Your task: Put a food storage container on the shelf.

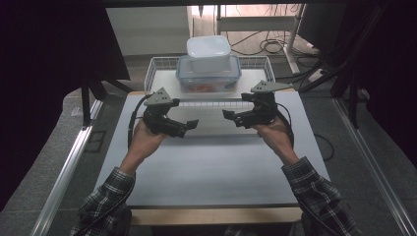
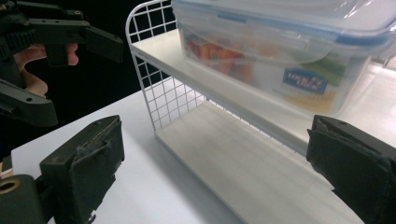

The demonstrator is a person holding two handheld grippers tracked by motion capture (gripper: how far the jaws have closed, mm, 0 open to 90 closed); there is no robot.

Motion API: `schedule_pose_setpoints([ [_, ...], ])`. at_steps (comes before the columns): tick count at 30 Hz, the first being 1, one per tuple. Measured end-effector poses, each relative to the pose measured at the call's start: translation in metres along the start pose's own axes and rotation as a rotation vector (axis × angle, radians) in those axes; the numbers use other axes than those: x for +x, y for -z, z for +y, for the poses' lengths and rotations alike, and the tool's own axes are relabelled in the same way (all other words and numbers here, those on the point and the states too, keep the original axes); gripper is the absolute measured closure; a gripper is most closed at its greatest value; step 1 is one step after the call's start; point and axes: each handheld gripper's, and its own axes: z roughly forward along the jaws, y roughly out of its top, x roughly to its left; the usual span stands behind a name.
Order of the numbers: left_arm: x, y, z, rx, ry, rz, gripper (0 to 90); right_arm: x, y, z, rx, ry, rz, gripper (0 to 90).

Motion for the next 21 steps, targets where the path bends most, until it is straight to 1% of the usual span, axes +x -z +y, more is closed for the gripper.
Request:
schedule_pose_setpoints([
  [3, -0.003, 0.0, -0.008, 0.013, 0.003, -0.001, 0.0, 0.001, 0.001, -0.005, 0.004, 0.001, 0.005, 3.8],
  [5, -0.004, 0.0, -0.013, 0.02, 0.004, 0.007, 0.0, 0.002, 0.001, -0.01, 0.01, 0.006, 0.006, 3.8],
  [8, -0.005, -0.001, -0.023, 0.034, 0.017, 0.005, 0.1, 0.002, 0.001, -0.017, 0.023, 0.013, 0.004, 3.8],
  [12, -0.007, -0.002, -0.035, 0.049, 0.022, 0.012, 0.4, 0.002, 0.001, -0.025, 0.037, 0.017, 0.0, 3.8],
  [15, -0.009, -0.003, -0.042, 0.053, 0.016, 0.016, 0.7, 0.002, 0.0, -0.032, 0.041, 0.013, 0.001, 3.8],
  [18, -0.013, -0.004, -0.049, 0.062, 0.01, 0.021, 0.8, 0.003, 0.0, -0.038, 0.052, 0.031, -0.006, 3.9],
  [21, -0.016, -0.006, -0.056, 0.069, 0.001, 0.022, 0.7, 0.006, -0.001, -0.044, 0.061, 0.034, -0.001, 3.9],
])
